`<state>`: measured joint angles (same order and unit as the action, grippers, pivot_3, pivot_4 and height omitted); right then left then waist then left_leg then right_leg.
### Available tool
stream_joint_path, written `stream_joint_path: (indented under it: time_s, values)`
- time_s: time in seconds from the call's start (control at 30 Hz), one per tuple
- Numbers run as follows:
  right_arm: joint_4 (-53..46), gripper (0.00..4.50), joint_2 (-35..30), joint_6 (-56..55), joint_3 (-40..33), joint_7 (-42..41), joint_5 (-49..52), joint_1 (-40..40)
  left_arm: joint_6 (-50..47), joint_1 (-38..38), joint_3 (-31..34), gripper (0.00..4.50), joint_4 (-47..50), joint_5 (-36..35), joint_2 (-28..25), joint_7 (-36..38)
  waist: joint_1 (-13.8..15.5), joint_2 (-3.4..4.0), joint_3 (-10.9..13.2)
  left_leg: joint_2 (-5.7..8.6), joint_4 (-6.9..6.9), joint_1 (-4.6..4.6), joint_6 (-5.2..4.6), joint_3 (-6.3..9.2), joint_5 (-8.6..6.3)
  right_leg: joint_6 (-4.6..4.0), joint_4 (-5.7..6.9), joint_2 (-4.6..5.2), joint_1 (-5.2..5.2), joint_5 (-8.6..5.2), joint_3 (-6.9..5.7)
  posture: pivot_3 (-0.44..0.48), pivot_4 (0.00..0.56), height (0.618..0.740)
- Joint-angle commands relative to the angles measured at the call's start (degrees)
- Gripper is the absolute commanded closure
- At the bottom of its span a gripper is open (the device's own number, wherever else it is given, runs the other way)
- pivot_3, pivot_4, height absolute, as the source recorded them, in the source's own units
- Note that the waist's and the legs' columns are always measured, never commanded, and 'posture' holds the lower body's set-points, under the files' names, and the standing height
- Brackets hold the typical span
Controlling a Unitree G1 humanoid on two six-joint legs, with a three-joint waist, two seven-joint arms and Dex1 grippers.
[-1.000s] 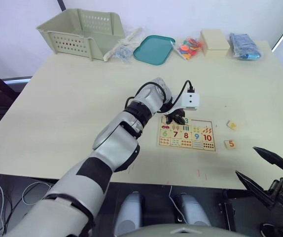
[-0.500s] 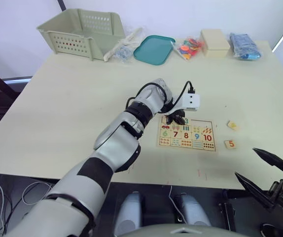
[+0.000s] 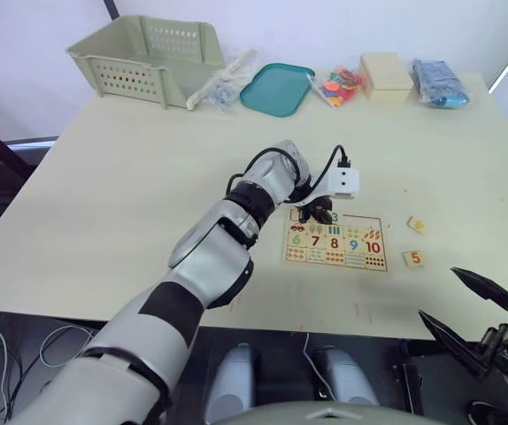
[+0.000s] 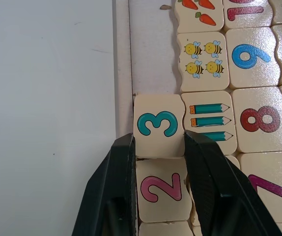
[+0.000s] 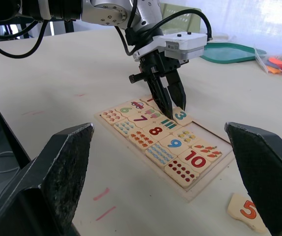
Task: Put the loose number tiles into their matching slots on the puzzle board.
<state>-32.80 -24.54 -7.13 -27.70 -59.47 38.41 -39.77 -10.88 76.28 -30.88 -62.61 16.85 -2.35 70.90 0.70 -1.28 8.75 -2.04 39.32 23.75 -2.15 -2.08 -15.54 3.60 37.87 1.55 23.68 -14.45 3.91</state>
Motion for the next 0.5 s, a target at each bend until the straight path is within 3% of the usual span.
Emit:
stream_joint_path:
  time_s: [0.03,0.5]
  values:
    - [-1.8,0.00,0.2,-1.2,-0.2,0.4,0.3,-0.7,-0.1,2.2,1.1,3.55,-0.1,0.3,0.7,0.3,0.0,0.00,0.0,0.00,0.00,0.00,0.00,0.00,0.00,0.00,0.00,0.00,0.00,0.00,0.00,0.000,0.150,0.740]
    - [-1.8,0.00,0.4,-2.0,0.2,0.8,0.2,-1.5,0.1,2.6,1.3,3.55,-0.9,0.4,1.1,0.2,0.0,0.00,0.0,0.00,0.00,0.00,0.00,0.00,0.00,0.00,0.00,0.00,0.00,0.00,0.00,0.000,0.150,0.740]
